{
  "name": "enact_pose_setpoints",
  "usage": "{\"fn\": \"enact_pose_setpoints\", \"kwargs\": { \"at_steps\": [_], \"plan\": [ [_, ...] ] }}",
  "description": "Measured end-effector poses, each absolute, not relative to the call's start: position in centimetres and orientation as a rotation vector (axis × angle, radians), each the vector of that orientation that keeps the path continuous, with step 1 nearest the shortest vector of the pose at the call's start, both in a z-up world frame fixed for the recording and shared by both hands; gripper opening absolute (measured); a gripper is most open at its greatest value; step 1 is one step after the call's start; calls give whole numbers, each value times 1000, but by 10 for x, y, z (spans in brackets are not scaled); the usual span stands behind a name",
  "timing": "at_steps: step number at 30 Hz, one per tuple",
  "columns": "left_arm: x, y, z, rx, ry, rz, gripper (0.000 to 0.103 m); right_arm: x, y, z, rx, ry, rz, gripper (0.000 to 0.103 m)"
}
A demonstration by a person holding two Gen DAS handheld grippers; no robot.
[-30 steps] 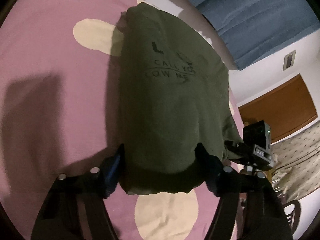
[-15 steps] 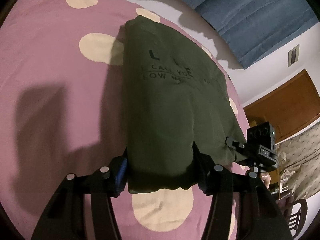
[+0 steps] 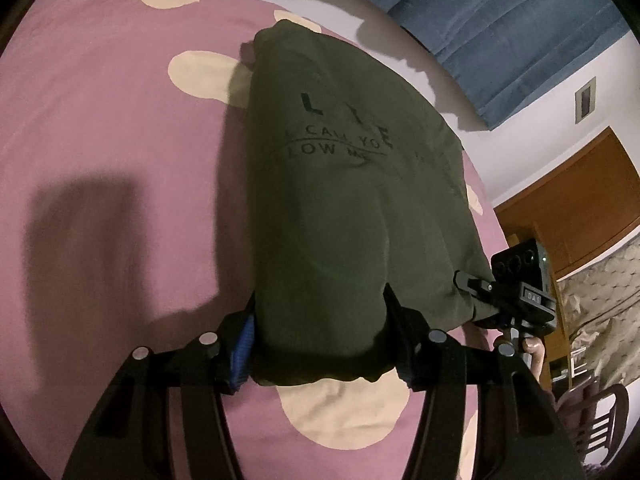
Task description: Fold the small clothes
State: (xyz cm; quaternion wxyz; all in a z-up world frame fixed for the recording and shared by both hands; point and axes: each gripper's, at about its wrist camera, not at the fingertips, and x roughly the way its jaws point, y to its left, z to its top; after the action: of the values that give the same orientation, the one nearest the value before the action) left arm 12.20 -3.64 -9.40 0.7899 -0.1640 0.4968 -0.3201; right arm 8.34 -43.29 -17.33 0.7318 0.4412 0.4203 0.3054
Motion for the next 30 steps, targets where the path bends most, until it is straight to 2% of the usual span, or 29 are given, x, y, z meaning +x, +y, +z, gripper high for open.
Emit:
{"fn": "enact_pose_setpoints", "kwargs": {
  "at_steps": [25,28,30],
  "plan": [
    [113,-31,-95,-352,1036,-700,58,84,-431,-171,968,909,693,22],
    [112,-30,-94,-359,1028,-702,62,87,-431,-168,976,904,700,23],
    [111,-26,-92,-377,1024,-712,66,87,-432,-166,983,898,708,29]
  ]
}}
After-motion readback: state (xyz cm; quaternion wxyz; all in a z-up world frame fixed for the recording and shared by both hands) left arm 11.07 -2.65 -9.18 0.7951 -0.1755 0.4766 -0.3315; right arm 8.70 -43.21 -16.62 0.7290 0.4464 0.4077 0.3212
